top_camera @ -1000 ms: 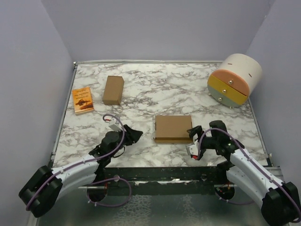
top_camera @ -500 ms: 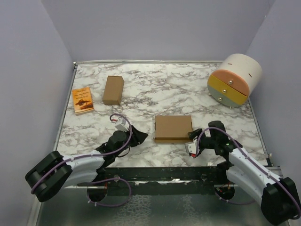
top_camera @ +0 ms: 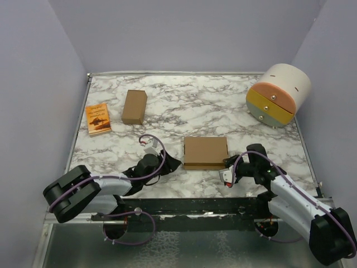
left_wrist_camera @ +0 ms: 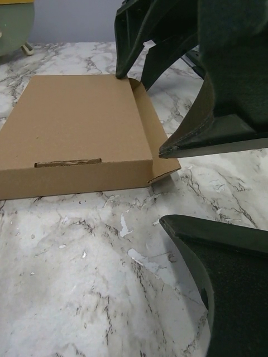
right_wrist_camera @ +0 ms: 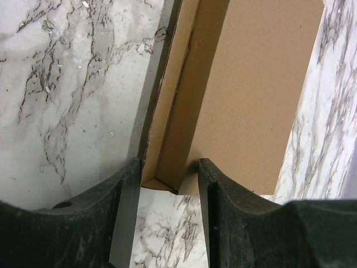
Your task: Fold the paper box
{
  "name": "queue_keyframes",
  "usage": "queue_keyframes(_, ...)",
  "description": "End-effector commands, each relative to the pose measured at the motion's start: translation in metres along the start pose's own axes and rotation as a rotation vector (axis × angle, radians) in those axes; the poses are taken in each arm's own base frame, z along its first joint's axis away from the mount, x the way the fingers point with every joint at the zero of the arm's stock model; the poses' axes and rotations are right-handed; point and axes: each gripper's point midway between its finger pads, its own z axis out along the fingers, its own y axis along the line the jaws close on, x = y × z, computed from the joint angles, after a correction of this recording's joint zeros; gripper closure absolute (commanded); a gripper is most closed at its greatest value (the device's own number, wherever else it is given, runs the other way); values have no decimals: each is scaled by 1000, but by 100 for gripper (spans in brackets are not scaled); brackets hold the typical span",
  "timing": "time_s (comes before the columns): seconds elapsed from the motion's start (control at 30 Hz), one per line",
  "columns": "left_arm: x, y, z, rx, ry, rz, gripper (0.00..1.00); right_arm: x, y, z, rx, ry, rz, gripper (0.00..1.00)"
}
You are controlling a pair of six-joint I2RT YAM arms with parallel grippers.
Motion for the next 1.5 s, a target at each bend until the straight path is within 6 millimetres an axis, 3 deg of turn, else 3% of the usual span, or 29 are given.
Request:
queue_keyframes(0.0,-7,-18,7,52,-42,1,52,0,0,0,-7,1,13,57)
queue_keyframes(0.4,10,-27,14,49,-2,10,60,0,4,-1,-18,0,29,57)
queue_keyframes(0.73,17,-14,13,-36,5,-14,68,-2,6,-2,-27,-2,35,57)
queue_keyframes(1.47,26,-13,22,-54,46,-9,78,-2,8,-2,-31,-5,38,57)
